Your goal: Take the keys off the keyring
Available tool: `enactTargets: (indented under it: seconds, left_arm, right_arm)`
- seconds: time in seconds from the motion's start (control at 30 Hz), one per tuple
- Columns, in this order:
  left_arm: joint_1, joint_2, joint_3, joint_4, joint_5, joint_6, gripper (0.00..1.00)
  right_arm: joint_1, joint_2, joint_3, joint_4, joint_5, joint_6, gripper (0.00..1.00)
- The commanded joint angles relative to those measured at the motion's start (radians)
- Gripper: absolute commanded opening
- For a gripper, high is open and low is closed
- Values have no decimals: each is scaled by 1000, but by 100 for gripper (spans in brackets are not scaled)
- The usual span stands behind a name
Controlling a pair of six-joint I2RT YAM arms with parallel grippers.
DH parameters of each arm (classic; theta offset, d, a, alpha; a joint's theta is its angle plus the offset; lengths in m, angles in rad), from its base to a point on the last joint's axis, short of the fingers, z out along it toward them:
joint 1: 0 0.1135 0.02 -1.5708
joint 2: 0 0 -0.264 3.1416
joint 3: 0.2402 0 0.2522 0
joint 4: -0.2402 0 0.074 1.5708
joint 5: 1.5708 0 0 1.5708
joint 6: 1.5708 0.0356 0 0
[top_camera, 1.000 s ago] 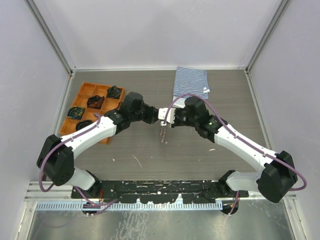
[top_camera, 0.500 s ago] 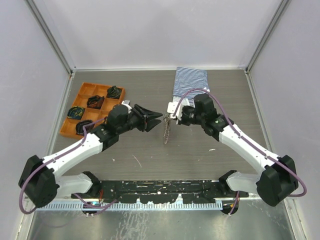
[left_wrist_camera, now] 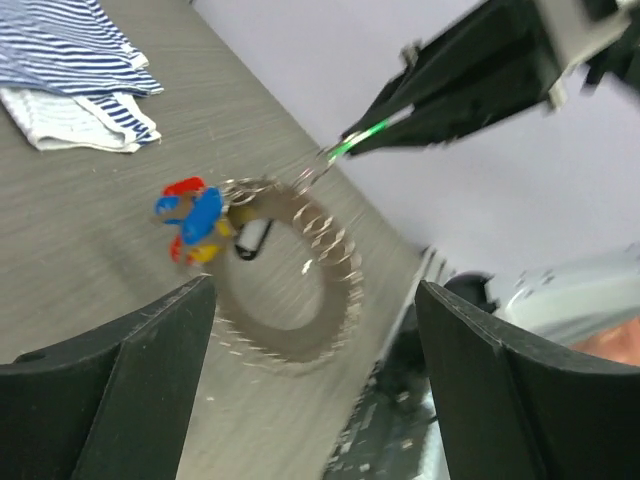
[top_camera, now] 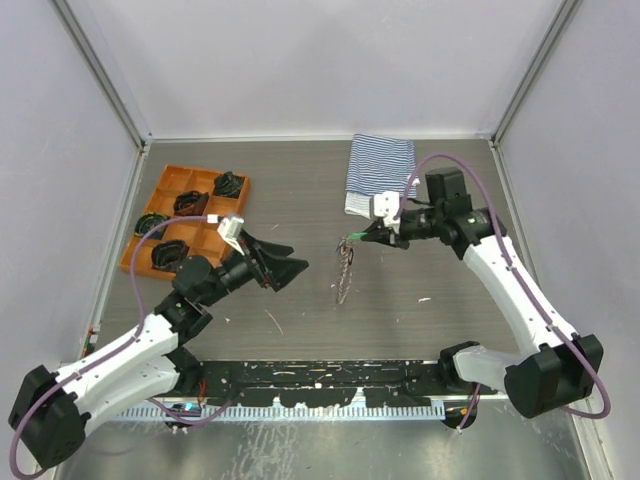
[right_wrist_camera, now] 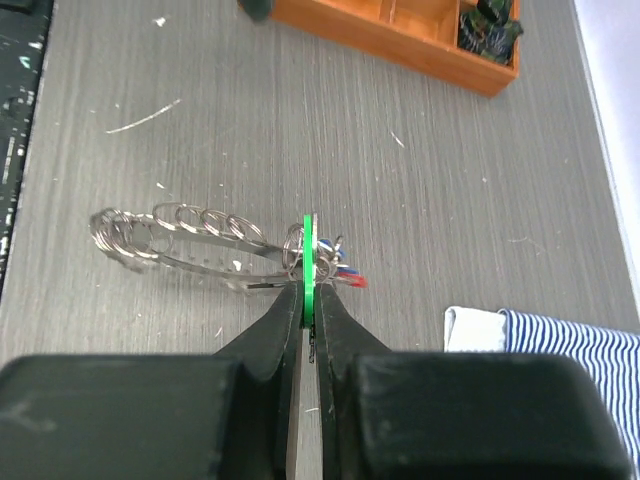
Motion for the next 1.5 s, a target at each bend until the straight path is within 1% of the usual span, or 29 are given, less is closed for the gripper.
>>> enactTargets:
  seconds: [0.0, 0.07, 0.1, 0.2, 0.27, 0.33, 0.37, 0.5, 0.53, 0.7, 0.77, 0.93, 1.0, 1.13, 1.2, 1.33, 1.4, 1.47]
  left_arm:
    - [1, 78, -10, 250, 194, 359, 80]
    - [0, 137, -18, 330, 254, 400, 76]
    - [0, 164, -27, 400, 272, 415, 75]
    - [0, 244, -43, 557, 299, 444, 68]
    - [0, 287, -37, 618, 312, 465, 62]
    - [0, 319, -19, 629, 337, 505, 54]
    - [0, 336, -9, 622, 342, 522, 52]
    - [0, 404, 20, 615, 344, 583, 52]
    - [1, 417, 27, 617, 354, 593, 52]
    - [-5, 472, 68, 619, 405, 590, 51]
    - [-5, 524, 79, 635, 419, 589, 49]
    - [-26, 569, 106, 666, 481, 580, 47]
    - [-41, 587, 112, 663, 509, 591, 45]
    - [-89, 588, 93, 651, 488, 633, 43]
    - [-123, 573, 92, 592, 463, 685, 43]
    - [-195, 531, 122, 371, 412, 819, 43]
    - [-211, 511, 132, 287, 379, 874, 43]
    - [-214, 495, 139, 240, 356, 909, 42]
  right_arm:
    - [-68, 3, 136, -327, -239, -306, 1]
    - [-89, 18, 155, -418, -271, -406, 1]
    - [-93, 28, 165, -459, -281, -453, 1]
    - [-106, 43, 178, -539, -301, -540, 1]
    - [-124, 56, 180, -596, -316, -625, 1]
    - [-141, 74, 177, -655, -325, -731, 1]
    - [-146, 81, 168, -684, -331, -789, 1]
    - [-167, 112, 139, -798, -330, -1033, 1]
    - [-171, 120, 137, -815, -325, -1068, 1]
    - [-171, 146, 141, -819, -314, -1094, 1]
    - [-167, 146, 137, -819, -304, -1095, 1]
    - [-148, 113, 85, -815, -295, -1150, 1]
    - [-142, 95, 57, -793, -287, -1157, 1]
    - [-113, 74, 27, -755, -258, -1165, 1]
    - [-89, 67, 26, -748, -245, -1170, 1]
    - [-55, 56, 28, -744, -232, -1170, 1]
    - [-42, 48, 28, -742, -220, -1169, 1]
    - [-29, 42, 27, -741, -213, -1169, 1]
